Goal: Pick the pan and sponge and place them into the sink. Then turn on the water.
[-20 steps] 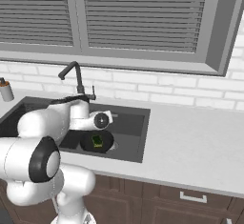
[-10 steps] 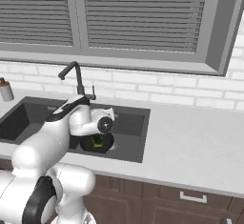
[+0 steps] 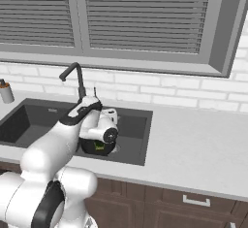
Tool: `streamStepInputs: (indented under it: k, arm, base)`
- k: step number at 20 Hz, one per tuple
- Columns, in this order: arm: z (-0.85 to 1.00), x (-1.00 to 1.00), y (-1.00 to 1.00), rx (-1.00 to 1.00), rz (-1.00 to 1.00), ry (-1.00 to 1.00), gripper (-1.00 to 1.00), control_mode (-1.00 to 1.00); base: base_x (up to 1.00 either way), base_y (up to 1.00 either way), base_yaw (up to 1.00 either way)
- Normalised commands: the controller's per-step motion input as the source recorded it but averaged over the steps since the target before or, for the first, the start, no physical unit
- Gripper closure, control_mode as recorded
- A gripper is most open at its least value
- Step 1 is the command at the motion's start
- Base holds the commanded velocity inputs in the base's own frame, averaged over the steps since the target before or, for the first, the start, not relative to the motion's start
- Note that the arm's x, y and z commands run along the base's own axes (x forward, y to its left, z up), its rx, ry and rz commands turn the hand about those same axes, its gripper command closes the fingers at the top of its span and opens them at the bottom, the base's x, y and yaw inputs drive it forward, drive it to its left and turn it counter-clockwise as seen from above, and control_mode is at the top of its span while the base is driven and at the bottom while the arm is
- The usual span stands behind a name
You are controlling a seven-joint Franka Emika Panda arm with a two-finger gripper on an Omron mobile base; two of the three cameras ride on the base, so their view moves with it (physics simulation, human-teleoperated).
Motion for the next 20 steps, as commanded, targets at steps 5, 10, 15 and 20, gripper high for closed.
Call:
streamStepInputs:
  k: [5,10,15,20]
  arm:
    - [0.24,0.17,0.14,0.04,-0.02,-0.15,-1.00,-1.00]
    - [0.34,0.32,0.31,-0.02,-0.01,-0.06,-1.00,-1.00]
    - [0.15,0.40,0.26,-0.06,0.00,0.00,-1.00,-1.00]
    - [0.00,0.43,0.02,-0.05,0.00,0.00,-1.00,-1.00]
  base:
    - [0.00,0.00,0.00]
    - [0.00,0.00,0.00]
    - [0.00,0.00,0.00]
    - [0.00,0.00,0.00]
